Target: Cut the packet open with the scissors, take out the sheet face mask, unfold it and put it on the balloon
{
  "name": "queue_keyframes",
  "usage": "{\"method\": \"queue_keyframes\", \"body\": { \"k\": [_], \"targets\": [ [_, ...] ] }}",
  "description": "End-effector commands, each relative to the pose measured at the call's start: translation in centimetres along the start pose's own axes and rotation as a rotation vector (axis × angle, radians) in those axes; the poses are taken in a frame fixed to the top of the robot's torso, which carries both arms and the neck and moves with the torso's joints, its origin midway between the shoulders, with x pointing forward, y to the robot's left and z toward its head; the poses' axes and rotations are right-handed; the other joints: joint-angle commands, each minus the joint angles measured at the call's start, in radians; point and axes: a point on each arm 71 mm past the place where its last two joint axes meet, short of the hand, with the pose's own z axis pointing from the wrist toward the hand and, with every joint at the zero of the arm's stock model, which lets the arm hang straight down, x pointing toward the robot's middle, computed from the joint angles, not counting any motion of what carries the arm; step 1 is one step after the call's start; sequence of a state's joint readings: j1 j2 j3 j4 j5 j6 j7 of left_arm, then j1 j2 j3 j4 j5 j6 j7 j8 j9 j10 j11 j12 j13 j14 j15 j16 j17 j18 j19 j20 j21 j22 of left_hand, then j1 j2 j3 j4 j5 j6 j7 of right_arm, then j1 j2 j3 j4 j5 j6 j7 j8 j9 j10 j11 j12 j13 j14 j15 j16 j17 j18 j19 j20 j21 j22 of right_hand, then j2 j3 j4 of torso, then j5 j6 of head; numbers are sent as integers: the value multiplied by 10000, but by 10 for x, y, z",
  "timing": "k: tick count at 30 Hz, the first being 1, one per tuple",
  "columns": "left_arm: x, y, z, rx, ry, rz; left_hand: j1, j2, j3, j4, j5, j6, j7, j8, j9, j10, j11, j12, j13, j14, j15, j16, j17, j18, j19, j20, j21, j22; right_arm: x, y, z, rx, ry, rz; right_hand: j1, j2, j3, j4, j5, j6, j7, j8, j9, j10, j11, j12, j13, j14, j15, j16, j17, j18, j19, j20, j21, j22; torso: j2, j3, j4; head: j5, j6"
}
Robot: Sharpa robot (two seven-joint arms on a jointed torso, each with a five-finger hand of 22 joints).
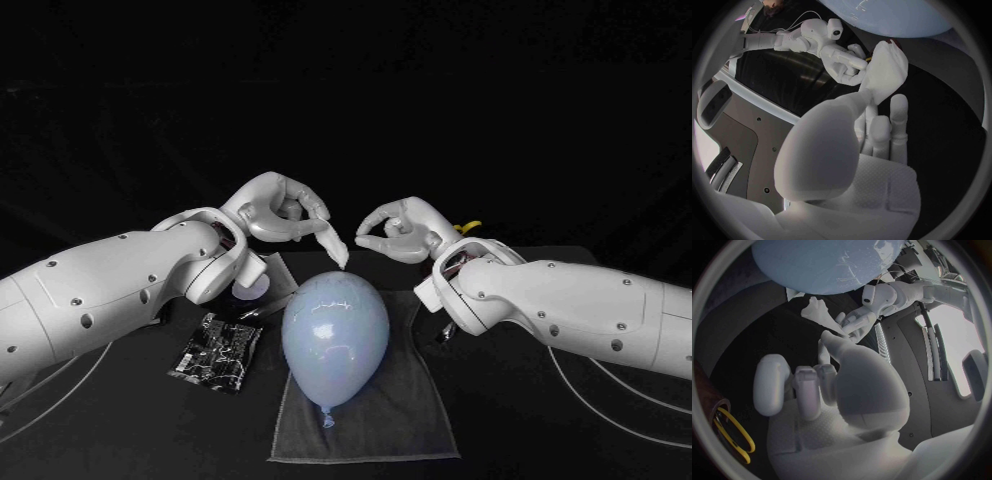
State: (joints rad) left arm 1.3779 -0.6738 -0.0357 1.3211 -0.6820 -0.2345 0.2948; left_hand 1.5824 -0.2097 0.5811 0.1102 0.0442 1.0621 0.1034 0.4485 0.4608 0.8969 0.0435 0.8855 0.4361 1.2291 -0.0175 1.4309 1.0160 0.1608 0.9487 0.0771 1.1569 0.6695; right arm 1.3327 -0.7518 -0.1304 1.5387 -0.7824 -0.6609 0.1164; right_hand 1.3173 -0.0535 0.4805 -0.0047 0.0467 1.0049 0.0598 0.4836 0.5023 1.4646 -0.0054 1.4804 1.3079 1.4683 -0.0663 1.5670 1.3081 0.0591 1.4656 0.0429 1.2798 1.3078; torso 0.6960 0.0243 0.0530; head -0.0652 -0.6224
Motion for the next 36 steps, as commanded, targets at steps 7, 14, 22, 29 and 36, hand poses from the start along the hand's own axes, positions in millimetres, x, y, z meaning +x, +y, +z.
{"method": "queue_keyframes", "body": {
  "k": [7,14,22,29,36],
  "targets": [
    [-1,-1,-1,-2,104,-3,-60,39,72,-39,33,-80,22,61,20,-45,0,51,16,32,26,10,9,173,-74,28,59,8,-4,-1,-1,24,-162,151,-82,92,61,4,21,42,-7,61,73,524,-80,-58,1987,1025,-68,38,2627,-32,67,-69,-74,1886,-1,2,-4,-15,11],
    [-1,0,-1,-25,87,7,-70,39,78,-45,33,-81,23,64,23,-44,1,53,17,35,27,10,14,171,-69,29,65,18,6,3,-1,-183,899,-102,-920,-422,-411,427,14,-1045,493,-717,-175,75,333,-771,1549,1025,253,38,2627,19,-110,106,-533,1770,1,-5,-2,-20,25],
    [0,0,0,-29,94,5,-70,39,78,-45,33,-81,23,64,23,-44,1,53,17,35,27,10,14,171,-69,29,65,18,18,10,0,-565,1581,-652,-1186,-845,-984,722,14,-1431,810,-1434,-548,-88,623,-957,1450,1025,518,38,2627,36,-174,337,-669,1737,3,-5,4,-23,26],
    [0,-1,0,-23,110,-2,-70,39,78,-45,33,-81,23,64,23,-44,1,53,17,35,27,10,14,171,-69,29,65,18,22,12,4,-626,1592,-778,-1159,-866,-1074,756,16,-1400,827,-1506,-585,-98,649,-958,1452,1025,546,38,2627,41,-180,373,-678,1735,9,-6,9,-11,23],
    [1,-1,1,-14,123,-7,-94,42,96,-59,33,-85,26,71,31,-45,4,58,18,37,29,10,16,171,-70,31,68,21,25,12,6,-653,1489,-856,-935,-758,-1114,750,16,-1170,785,-1538,-616,-93,620,-930,1471,1025,535,38,2627,50,-165,414,-633,1746,15,1,13,9,13]
  ]
}}
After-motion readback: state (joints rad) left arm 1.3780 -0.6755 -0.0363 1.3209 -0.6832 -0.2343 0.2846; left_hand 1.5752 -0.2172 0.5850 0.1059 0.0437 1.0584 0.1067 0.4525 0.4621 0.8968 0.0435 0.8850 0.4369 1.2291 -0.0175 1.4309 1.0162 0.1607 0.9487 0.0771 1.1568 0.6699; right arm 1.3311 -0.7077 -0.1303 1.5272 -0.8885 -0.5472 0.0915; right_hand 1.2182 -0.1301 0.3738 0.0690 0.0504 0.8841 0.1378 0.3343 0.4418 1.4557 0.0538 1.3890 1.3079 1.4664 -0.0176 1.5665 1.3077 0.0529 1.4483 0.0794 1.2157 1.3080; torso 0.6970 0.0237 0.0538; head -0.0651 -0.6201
